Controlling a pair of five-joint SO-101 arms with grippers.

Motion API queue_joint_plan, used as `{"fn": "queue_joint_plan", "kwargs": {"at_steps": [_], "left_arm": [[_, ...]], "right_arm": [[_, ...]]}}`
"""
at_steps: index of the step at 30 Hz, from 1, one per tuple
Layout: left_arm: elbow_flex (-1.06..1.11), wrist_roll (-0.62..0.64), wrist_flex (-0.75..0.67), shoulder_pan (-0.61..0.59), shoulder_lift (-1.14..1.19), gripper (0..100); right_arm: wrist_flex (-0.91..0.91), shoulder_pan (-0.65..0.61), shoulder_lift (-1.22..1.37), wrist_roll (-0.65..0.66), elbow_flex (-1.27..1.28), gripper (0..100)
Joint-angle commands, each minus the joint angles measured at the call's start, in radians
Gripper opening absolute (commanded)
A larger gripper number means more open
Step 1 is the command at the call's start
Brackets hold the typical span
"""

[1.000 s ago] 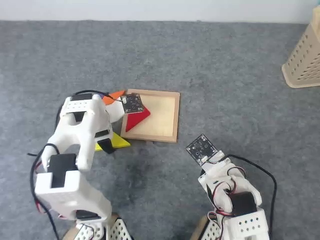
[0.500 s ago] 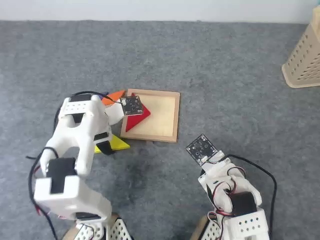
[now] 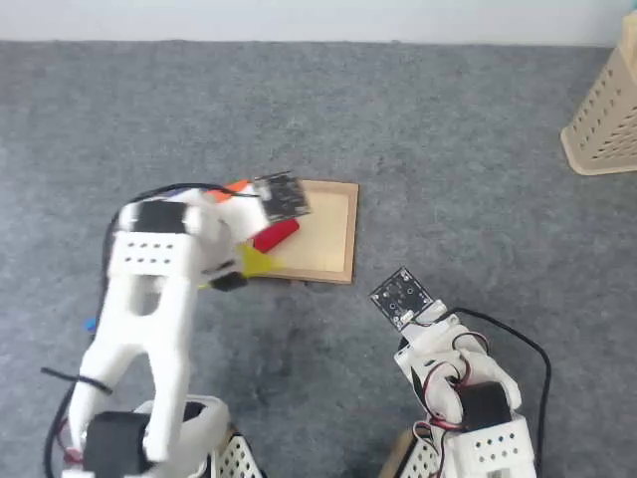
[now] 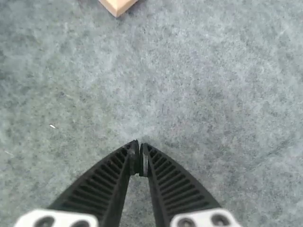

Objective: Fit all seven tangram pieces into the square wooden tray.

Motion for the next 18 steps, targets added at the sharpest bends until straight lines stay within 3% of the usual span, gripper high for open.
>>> {"fn": "queue_joint_plan", "kwargs": {"at_steps": [1, 10, 18], "left_arm": [[-0.033, 0.226, -0.058, 0.157, -0.049, 10], [-0.09, 0.502, -0.284, 0.253, 0.112, 10], [-0.358, 0.678, -0.285, 0.227, 0.417, 10]], "right_arm": [[0.005, 0.001, -0.015, -0.006, 0.018, 0.8], [0.005, 0.001, -0.015, -0.006, 0.018, 0.8], [0.005, 0.001, -0.015, -0.006, 0.018, 0.8]]}}
